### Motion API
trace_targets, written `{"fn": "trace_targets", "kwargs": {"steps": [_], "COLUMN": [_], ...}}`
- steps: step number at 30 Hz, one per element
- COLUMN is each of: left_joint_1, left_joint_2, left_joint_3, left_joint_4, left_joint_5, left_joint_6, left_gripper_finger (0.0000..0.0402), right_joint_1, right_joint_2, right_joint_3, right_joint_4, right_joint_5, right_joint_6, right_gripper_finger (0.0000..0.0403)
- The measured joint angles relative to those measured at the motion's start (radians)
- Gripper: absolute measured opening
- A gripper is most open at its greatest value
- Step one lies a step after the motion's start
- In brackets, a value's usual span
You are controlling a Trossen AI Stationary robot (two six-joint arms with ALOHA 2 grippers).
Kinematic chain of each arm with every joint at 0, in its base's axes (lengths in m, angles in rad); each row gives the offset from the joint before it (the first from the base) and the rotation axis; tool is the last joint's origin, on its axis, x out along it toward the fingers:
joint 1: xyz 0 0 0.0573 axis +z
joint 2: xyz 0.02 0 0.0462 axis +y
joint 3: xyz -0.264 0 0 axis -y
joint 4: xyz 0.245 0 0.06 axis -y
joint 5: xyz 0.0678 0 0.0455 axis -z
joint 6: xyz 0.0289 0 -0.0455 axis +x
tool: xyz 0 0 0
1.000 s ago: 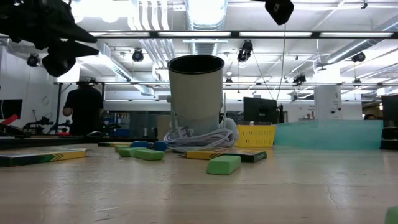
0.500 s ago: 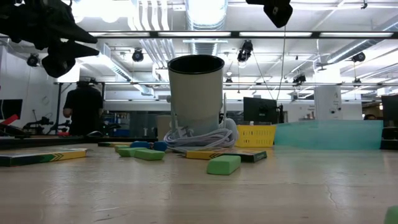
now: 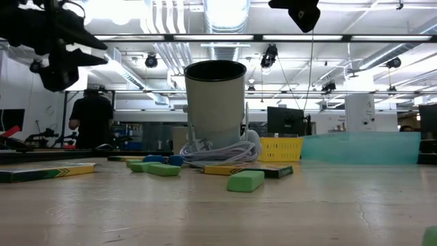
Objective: Pick & Place School Supplies
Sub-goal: Put the blue punch plier into the green bin
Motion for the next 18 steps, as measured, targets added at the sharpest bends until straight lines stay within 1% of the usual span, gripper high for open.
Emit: {"fn": "trace_targets", "kwargs": {"steps": [2, 4, 6, 9, 12, 15, 17, 18], "left_joint_1": [0.000, 0.000, 0.002, 0.009, 0.028, 0.051, 0.063, 0.070], "left_joint_2": [0.027, 0.058, 0.094, 0.166, 0.250, 0.340, 0.396, 0.423], "left_joint_3": [0.003, 0.018, 0.043, 0.102, 0.186, 0.274, 0.322, 0.340], "left_joint_4": [-0.004, -0.003, -0.003, -0.011, -0.142, -0.332, -0.397, -0.399], "left_joint_5": [-0.025, -0.058, -0.075, -0.073, -0.050, -0.029, -0.028, -0.027], "left_joint_6": [-0.064, -0.096, -0.099, -0.104, -0.146, -0.255, -0.331, -0.353], "left_gripper_finger": [0.0131, 0.0131, 0.0131, 0.0131, 0.0131, 0.0131, 0.0131, 0.0131], "right_joint_1": [0.000, 0.000, 0.000, 0.000, 0.000, 0.000, 0.000, 0.000], "right_joint_2": [0.002, 0.002, 0.002, 0.002, 0.002, 0.002, 0.002, 0.002], "right_joint_3": [0.000, 0.000, 0.000, 0.000, 0.000, 0.000, 0.000, 0.000], "right_joint_4": [-0.001, -0.001, 0.000, 0.000, -0.001, 0.000, 0.000, -0.001], "right_joint_5": [0.000, 0.000, 0.000, 0.000, 0.000, 0.000, 0.000, 0.000], "right_joint_6": [0.000, 0.000, 0.000, 0.000, 0.000, 0.000, 0.000, 0.000], "right_gripper_finger": [0.0078, 0.0074, 0.0071, 0.0068, 0.0070, 0.0075, 0.0078, 0.0079]}}
